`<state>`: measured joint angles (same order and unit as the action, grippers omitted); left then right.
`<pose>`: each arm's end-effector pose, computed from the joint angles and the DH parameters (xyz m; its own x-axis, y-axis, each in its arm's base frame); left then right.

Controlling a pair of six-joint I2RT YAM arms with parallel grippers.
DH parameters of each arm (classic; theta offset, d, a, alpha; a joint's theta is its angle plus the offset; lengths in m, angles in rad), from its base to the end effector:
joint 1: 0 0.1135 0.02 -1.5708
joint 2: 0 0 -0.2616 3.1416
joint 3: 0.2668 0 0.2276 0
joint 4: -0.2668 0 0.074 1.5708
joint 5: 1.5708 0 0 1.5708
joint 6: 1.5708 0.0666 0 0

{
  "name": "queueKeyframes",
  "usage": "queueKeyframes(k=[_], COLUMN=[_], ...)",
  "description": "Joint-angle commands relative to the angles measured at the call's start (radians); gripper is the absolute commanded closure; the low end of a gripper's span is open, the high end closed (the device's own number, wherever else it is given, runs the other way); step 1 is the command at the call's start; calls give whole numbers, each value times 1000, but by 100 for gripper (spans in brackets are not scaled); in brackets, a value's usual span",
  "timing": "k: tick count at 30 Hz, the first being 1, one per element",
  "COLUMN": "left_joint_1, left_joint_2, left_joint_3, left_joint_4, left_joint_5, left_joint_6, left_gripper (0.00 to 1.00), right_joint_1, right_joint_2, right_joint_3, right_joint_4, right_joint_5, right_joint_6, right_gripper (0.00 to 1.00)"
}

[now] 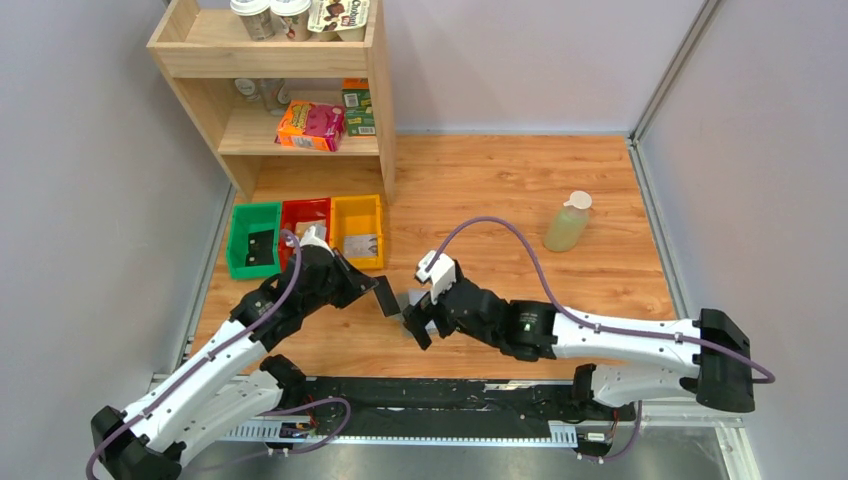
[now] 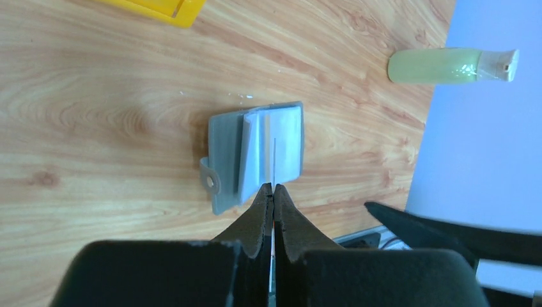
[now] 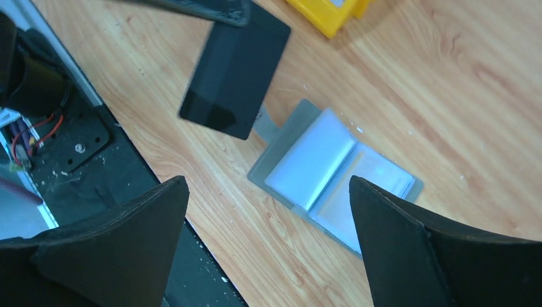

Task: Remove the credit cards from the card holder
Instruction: Remove the credit card from the card holder, then place the credit card in the storage box.

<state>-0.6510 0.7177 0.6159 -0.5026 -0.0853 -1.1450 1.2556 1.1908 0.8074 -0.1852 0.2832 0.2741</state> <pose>0.1330 -0.0942 0.2432 -0.6858 -0.6183 -0.3840 -0.1853 0.6585 -0.7294 0.0999 0.2464 0.2557 -0.3880 -0.3516 -0.8519 -0.7633 0.6406 0.0833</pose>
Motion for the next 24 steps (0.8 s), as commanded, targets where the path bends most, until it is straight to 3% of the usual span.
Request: queueKeyframes(k=[1, 8, 12, 16, 24], left_joint_1=[5, 4, 5, 4, 5], left_joint_2=[43, 39, 39, 22, 5], left_joint_3=[107, 102, 108, 108, 90], left_joint_4=[-135, -88, -83, -86, -68], left_joint_5=[64, 108, 131, 128, 124], left_joint_6=[-48, -102, -102, -110, -114], left_gripper=[100, 100, 100, 100, 100], right_joint_1=[146, 320, 343, 341, 341], right_joint_2=[-16, 147, 256, 315, 377], right_joint_3=[22, 76, 92, 91, 108], right_joint_4=[73, 245, 377, 498, 550], right_joint_5=[209, 459, 592, 614, 642], right_joint_6=[-222, -478, -584, -673, -699], right_gripper=[0, 10, 18, 28, 84])
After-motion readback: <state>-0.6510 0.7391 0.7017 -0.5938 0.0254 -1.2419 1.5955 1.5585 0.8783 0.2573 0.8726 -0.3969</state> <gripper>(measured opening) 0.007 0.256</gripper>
